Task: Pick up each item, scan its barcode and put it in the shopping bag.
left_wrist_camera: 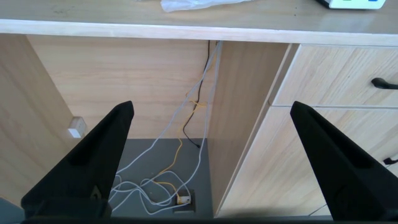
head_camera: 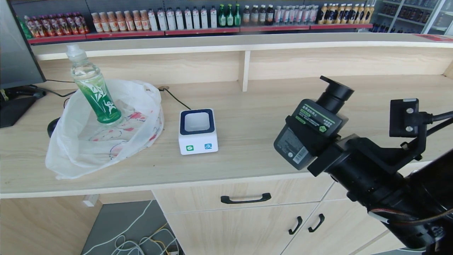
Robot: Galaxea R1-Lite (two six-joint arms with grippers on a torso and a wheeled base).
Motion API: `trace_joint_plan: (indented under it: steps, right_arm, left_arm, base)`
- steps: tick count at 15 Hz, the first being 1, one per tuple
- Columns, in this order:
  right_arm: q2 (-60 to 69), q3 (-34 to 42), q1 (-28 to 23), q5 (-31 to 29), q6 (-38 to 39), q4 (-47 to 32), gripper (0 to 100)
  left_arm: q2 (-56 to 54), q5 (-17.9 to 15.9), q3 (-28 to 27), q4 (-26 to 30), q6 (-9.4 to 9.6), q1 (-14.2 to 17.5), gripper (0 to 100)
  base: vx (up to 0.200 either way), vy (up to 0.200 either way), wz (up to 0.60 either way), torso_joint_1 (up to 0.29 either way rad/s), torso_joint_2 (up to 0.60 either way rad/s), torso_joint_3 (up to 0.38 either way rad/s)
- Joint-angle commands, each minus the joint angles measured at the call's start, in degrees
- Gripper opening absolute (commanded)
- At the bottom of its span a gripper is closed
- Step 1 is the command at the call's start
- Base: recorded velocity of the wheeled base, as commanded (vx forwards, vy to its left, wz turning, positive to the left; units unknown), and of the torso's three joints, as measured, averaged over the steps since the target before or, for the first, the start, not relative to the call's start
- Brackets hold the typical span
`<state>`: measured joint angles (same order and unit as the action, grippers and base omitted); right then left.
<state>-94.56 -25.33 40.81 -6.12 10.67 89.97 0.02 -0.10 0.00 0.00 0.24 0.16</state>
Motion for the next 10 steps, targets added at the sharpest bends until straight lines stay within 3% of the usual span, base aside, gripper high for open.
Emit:
trace_joint_plan:
  steps: [1, 3, 7, 10]
  right_arm:
    - [-1.59, -0.33, -0.65, -0.74, -2.41, 0.03, 0]
    - [-1.94, -0.07, -0.65, -1.18, -7.94, 0.03, 0]
    - [-2.47, 0.55, -2.41, -10.49, -16.12, 0.03, 0]
    - [-2.21, 0.72, -3.81, -10.76, -19.46, 0.03, 0]
  left_arm:
    - [-0.02, 0.01, 0.00, 0.00, 0.02, 0.02, 100]
    - [-0.02, 0.01, 0.00, 0.00, 0.11, 0.02, 100]
    - [-0.02, 0.01, 0.00, 0.00, -0.07, 0.02, 100]
    - [-0.02, 0.01, 0.00, 0.00, -0.07, 0.02, 100]
  base:
    - [0.000, 0.000, 0.00, 0.000, 0.00, 0.000]
    - [0.000, 0.000, 0.00, 0.000, 0.00, 0.000]
    - [0.000, 0.000, 0.00, 0.000, 0.00, 0.000]
    - [0.000, 0.000, 0.00, 0.000, 0.00, 0.000]
